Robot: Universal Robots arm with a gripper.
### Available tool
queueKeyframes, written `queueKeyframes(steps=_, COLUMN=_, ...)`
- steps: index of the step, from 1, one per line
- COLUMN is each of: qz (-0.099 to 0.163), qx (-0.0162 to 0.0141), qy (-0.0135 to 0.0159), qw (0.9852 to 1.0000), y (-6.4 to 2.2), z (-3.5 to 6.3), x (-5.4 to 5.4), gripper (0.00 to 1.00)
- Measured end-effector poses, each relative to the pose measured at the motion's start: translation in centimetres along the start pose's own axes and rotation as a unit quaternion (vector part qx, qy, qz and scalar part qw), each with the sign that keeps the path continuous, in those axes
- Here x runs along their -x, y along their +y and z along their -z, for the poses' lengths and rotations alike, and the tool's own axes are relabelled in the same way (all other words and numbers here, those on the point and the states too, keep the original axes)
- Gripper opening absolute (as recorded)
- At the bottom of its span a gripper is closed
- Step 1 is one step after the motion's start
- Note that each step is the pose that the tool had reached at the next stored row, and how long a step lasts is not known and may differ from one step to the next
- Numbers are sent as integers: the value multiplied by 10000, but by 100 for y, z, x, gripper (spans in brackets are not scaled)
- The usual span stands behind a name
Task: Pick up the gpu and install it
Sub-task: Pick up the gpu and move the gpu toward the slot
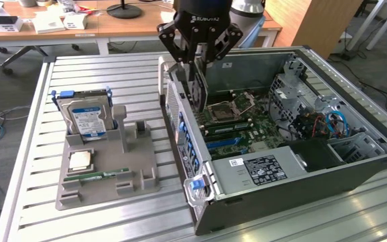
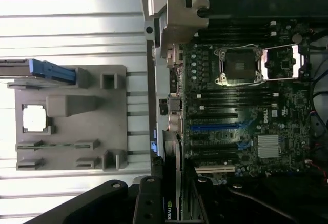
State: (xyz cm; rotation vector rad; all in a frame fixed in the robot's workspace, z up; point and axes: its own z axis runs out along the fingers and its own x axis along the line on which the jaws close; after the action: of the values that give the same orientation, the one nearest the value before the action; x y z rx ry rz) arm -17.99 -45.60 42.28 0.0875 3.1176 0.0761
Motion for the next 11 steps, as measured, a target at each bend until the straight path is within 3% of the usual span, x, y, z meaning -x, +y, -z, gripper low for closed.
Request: queueKeyframes(steps=11, qz=-1, qx=20, qy=1, qw=10000, y=28, z=-12, x=500, gripper=26)
